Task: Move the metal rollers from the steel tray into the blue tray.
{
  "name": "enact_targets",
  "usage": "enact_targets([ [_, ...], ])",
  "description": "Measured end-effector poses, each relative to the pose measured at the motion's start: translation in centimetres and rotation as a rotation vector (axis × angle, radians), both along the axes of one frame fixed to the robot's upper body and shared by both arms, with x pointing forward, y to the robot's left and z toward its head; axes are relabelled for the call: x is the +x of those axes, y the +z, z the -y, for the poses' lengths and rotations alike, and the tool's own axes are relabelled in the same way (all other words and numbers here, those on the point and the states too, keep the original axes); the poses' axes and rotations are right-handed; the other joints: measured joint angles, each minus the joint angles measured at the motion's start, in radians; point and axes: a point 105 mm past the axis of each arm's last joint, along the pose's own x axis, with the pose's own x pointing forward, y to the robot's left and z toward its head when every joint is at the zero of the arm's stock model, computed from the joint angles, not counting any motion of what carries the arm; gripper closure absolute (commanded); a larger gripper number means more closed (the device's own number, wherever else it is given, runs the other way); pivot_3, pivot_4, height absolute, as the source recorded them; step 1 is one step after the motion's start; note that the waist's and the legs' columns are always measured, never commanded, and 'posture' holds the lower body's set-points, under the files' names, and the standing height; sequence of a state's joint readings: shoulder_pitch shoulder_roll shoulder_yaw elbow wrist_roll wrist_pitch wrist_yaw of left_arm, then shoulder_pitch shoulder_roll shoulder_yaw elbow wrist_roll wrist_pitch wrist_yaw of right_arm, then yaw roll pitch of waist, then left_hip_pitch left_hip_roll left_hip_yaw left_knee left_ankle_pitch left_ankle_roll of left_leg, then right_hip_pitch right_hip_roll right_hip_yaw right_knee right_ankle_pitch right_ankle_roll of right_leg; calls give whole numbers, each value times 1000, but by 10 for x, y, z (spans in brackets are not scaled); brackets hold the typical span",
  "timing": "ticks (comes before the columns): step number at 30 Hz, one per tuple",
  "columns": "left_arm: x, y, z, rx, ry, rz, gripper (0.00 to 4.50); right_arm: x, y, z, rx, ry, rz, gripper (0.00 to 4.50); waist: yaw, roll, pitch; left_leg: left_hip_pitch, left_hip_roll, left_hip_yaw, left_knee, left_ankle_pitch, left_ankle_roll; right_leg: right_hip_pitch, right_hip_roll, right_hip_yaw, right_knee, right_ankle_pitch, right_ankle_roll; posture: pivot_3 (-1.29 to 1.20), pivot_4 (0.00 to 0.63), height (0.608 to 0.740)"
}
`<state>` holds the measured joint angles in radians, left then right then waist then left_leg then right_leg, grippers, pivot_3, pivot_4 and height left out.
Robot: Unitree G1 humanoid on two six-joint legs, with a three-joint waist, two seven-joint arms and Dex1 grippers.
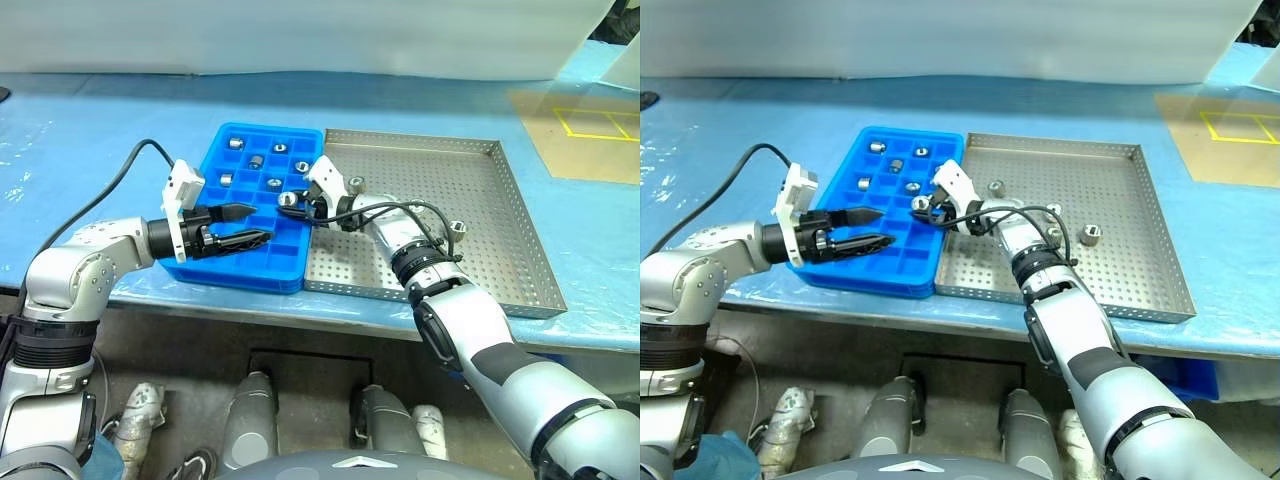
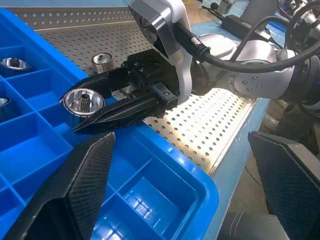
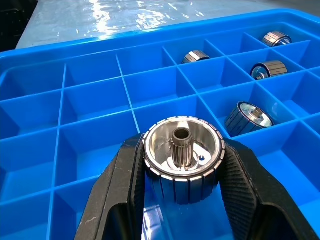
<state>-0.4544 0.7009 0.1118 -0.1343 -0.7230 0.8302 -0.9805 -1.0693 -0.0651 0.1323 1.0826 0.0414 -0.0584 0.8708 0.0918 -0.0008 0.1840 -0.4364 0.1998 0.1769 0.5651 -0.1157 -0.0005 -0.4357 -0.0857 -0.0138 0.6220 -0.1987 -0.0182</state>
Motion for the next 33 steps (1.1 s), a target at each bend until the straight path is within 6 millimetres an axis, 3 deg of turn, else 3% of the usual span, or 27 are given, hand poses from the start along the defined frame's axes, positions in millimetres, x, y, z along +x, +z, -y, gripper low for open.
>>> enact_targets([
  [1,0,0,0,-1,0,0,0,0,0,0,-1,0,1,2810,0,0,0,0,0,0,0,0,0,0,0,0,0,0,0,14,150,740],
  [9,-1,0,2,-2,-4,-4,0,1,-1,2,-22,-9,41,102,0,0,0,0,0,0,0,0,0,0,0,0,0,0,0,16,150,740],
  [17,-1,0,3,-7,-7,-5,0,4,8,8,4,-24,46,46,1,0,0,0,0,0,0,0,0,0,0,-1,1,0,0,12,150,740],
  [23,0,0,5,-15,-14,-4,0,-1,69,22,123,-4,183,46,3,0,0,-1,1,0,0,0,0,0,1,-1,-1,0,0,2,150,740],
  [25,0,1,7,-21,-18,-3,0,1,78,39,115,-32,205,46,5,0,0,-1,1,0,0,0,0,1,1,-1,-1,0,0,-5,150,740],
  [29,0,-1,10,-31,-24,-9,0,13,80,94,57,-169,206,46,4,0,0,0,0,0,1,0,0,1,0,-1,-1,0,0,-7,150,740],
  [33,0,-2,13,-41,-33,-13,0,20,67,142,14,-306,171,46,1,0,0,1,1,0,0,1,-1,1,1,0,-1,0,0,-4,150,740],
])
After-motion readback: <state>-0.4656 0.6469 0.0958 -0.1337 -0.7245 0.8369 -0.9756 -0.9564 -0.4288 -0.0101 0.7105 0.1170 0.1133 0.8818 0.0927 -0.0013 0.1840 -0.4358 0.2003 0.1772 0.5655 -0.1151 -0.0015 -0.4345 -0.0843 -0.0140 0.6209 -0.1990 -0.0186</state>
